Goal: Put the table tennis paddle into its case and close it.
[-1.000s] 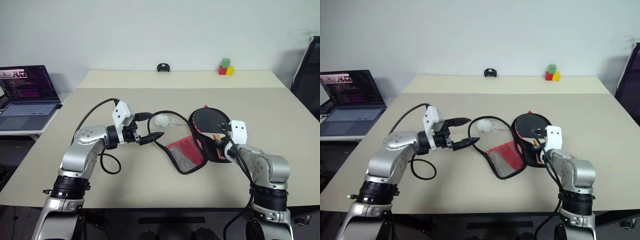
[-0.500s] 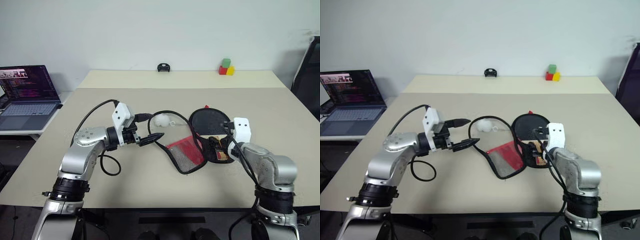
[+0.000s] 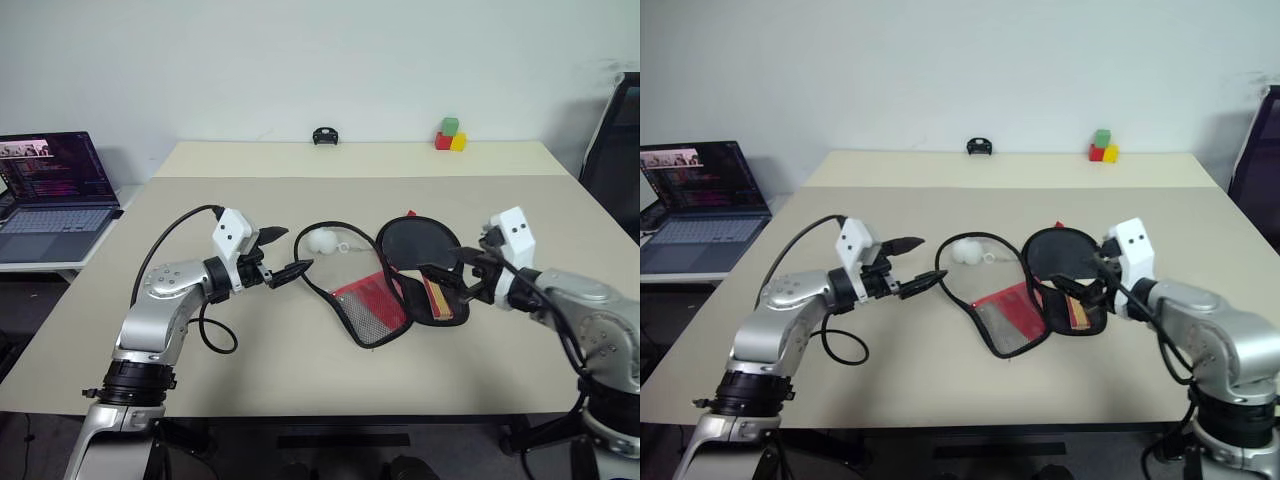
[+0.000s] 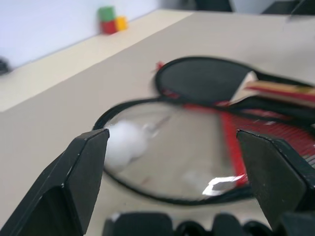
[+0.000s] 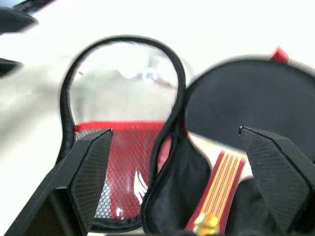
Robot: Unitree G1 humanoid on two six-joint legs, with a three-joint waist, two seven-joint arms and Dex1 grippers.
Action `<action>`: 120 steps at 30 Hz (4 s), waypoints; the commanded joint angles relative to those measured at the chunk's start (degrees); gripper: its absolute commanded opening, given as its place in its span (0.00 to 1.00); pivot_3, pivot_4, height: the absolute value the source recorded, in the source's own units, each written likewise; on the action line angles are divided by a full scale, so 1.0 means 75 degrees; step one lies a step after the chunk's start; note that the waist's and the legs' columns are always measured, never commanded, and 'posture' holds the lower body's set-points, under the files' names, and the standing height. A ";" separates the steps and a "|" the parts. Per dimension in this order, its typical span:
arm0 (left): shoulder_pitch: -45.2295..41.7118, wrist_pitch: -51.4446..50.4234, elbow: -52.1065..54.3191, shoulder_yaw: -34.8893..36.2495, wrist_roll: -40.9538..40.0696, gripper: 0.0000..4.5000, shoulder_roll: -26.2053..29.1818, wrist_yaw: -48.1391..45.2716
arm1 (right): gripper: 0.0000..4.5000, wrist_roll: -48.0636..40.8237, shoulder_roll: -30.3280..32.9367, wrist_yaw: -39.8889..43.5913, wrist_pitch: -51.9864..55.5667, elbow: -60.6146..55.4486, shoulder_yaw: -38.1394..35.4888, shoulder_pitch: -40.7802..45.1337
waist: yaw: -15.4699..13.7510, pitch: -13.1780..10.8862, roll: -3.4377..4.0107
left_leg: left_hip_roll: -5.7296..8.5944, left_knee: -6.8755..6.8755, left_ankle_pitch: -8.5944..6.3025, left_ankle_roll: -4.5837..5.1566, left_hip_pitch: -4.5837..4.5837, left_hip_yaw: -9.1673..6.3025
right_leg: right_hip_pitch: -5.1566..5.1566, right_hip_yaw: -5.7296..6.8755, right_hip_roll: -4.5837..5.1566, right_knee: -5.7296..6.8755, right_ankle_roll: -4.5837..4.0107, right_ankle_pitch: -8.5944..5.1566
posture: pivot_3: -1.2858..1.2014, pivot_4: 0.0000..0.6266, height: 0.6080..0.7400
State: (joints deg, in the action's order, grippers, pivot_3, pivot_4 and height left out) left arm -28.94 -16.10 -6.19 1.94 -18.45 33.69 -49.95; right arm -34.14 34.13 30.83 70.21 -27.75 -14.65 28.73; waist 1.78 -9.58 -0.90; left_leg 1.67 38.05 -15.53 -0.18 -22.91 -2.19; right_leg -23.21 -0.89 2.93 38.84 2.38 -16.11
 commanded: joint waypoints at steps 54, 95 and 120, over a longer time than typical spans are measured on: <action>-0.4711 0.2176 -0.5622 -0.0823 0.1369 1.00 -0.4615 0.1015 | 1.00 -0.3336 0.1440 -0.0275 -0.0701 0.0392 -0.1229 -0.0249 | -0.0200 -0.0046 -0.0080 | 0.0007 0.0013 0.0001 0.0002 -0.0007 0.0014 | 0.0001 0.0008 0.0002 0.0004 0.0001 0.0000 | 0.52 0.24 1.00; -0.1208 -0.0908 0.1197 -0.0076 -0.0648 1.00 -0.0660 -0.0560 | 1.00 0.2448 0.0621 0.2025 -0.4105 0.7990 0.2400 0.1635 | -0.0168 -0.0044 -0.0079 | -0.0001 0.0029 0.0003 -0.0002 -0.0001 0.0014 | 0.0002 -0.0005 0.0002 0.0014 -0.0001 0.0001 | 0.52 0.24 1.00; -0.0552 -0.0964 0.1412 -0.0060 -0.0722 1.00 -0.0103 -0.0907 | 0.06 0.2469 -0.0448 0.2116 -0.2897 0.7738 0.2098 0.1615 | 0.0041 -0.0023 -0.0099 | -0.0021 0.0049 0.0002 -0.0002 0.0017 0.0013 | 0.0016 -0.0008 -0.0010 0.0027 -0.0016 0.0011 | 0.52 0.24 1.00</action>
State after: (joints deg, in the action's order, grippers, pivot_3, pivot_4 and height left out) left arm -33.46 -23.42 1.48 0.46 -22.58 31.43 -55.65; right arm -14.96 32.38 46.48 45.89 30.98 -0.17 42.33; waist 2.09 -9.75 -1.64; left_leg 1.49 38.41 -15.52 -0.19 -22.78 -2.10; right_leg -23.09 -0.95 2.84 39.04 2.25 -16.02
